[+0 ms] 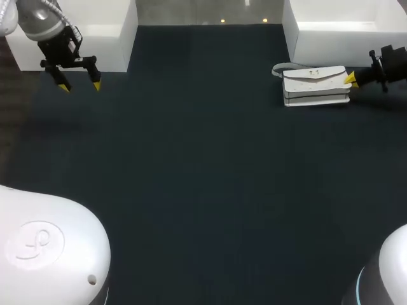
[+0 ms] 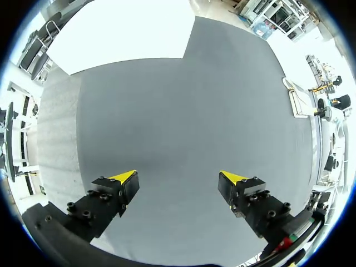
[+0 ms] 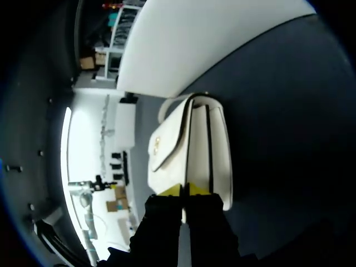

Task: Pick up the bag, open it, inspect its contents, close it, and place it on the opposite side

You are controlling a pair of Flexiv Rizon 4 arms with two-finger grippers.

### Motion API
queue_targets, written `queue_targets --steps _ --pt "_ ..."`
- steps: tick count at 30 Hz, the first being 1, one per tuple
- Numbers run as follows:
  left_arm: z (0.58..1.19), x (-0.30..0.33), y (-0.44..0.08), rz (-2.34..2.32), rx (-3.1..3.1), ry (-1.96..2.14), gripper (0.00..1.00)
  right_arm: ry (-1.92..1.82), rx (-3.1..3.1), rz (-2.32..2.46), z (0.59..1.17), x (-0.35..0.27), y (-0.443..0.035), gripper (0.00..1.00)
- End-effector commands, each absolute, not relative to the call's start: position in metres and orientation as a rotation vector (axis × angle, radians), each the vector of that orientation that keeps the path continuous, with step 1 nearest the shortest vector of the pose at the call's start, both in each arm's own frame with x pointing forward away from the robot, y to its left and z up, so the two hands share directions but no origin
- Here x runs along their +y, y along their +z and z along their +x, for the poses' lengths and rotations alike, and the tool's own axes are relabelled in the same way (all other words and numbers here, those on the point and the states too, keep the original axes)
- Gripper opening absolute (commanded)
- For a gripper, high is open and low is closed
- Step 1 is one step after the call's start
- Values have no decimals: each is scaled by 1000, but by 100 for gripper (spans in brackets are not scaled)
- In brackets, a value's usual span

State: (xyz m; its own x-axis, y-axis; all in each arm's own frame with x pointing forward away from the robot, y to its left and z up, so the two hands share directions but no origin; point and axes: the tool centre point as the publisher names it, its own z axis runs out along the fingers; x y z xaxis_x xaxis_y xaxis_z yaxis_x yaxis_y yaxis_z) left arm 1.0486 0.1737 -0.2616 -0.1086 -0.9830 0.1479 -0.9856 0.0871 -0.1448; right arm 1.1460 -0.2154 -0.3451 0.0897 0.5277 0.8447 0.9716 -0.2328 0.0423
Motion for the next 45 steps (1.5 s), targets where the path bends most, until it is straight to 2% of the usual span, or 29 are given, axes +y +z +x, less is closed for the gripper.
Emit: queue_targets --steps 1,11,22,45 --pt "1047 173 -260 2093 -2309 326 100 -839 -1519 -1652 1154 -221 -346 0" --pt "1047 173 -260 2093 -2309 326 100 -839 -1519 -1652 1154 -221 -346 0" --pt "1047 173 -260 2093 -2309 326 100 -878 -1517 -1686 1200 -289 -343 0" --pt "1047 173 -260 2093 -2309 326 100 -913 -1476 -1718 1220 -347 -355 0"
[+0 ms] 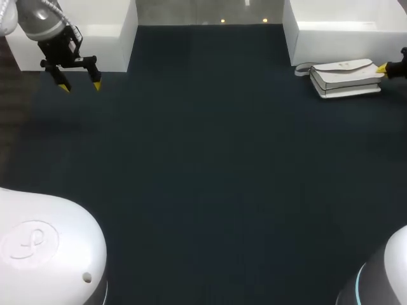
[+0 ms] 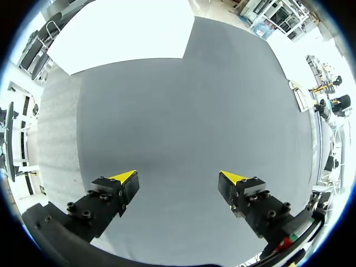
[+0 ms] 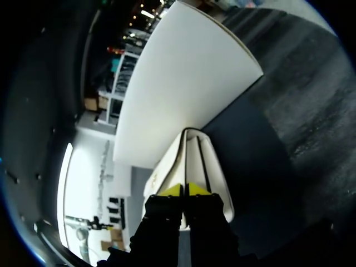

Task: Pick up the bag, open it, inspect its contents, close it, and place it on the opposite side

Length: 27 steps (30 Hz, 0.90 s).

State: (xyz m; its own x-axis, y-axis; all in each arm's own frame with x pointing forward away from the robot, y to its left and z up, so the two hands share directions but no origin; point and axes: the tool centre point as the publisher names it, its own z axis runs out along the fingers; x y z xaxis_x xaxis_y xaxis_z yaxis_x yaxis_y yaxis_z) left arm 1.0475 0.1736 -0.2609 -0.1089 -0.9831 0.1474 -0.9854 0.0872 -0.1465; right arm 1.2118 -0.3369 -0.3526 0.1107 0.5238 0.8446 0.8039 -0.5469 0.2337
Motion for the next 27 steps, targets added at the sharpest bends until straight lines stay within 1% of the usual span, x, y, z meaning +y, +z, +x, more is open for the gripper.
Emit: queue_targets --steps 1,10,11,12,13,17,27 --pt "1047 173 -260 2093 -2309 326 100 -920 -1469 -1728 1221 -351 -355 0" --pt "1047 173 -260 2093 -2309 326 100 -911 -1470 -1727 1218 -354 -359 0" --pt "1047 173 -260 2093 -2309 326 100 -910 -1472 -1725 1217 -354 -359 20" --pt "1047 173 -260 2093 -2309 326 100 -909 -1473 -1725 1216 -353 -358 49" --pt "1047 173 -260 2093 -2309 326 100 -906 -1470 -1729 1216 -353 -358 100" --pt "1047 173 -260 2093 -2309 326 100 -854 -1505 -1816 1211 -355 -350 100" --pt "1047 173 -260 2093 -2309 326 100 -703 -1674 -2045 1188 -359 -307 100"
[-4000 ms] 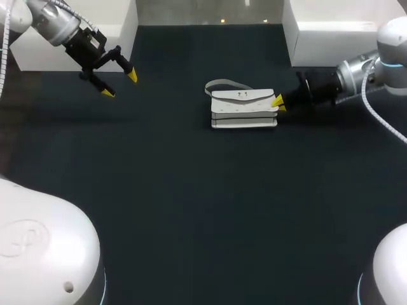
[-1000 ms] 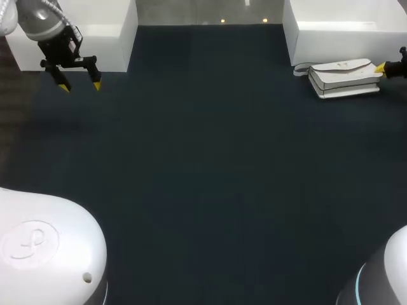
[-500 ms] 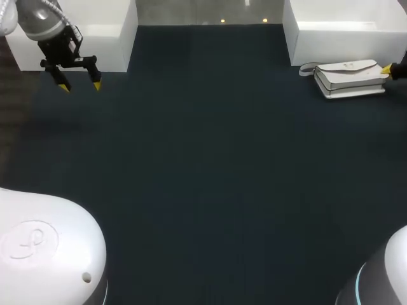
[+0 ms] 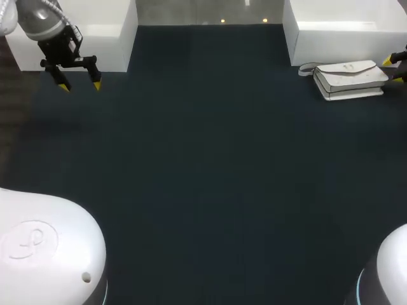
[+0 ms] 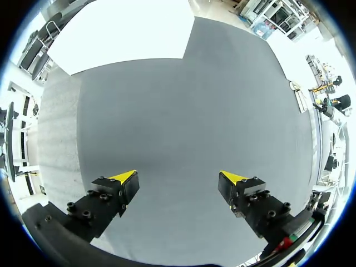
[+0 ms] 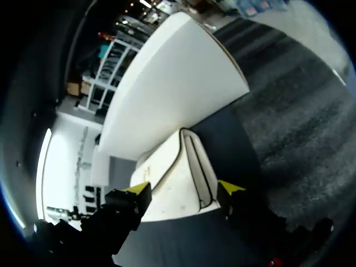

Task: Pick up the bag, open it, inspect its contents, close it, and place it on the opposite side

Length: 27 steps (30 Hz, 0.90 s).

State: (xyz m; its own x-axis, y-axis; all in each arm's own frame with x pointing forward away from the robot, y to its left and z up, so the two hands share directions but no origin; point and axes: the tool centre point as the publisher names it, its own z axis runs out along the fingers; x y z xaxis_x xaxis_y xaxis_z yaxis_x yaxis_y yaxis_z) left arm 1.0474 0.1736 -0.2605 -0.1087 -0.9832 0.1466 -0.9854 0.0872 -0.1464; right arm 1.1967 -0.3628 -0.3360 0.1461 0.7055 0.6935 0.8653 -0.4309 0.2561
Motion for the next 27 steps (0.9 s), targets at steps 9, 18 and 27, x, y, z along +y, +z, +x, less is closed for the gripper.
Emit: queue_targets --steps 9,18,27 --pt "1047 173 -260 2093 -2309 326 100 -613 -1872 -2069 1158 -340 -283 100" --pt "1047 173 -260 2093 -2309 326 100 -517 -1943 -2142 1141 -309 -275 100" --pt "1047 173 -260 2093 -2309 326 100 -462 -1966 -2148 1130 -278 -276 100"
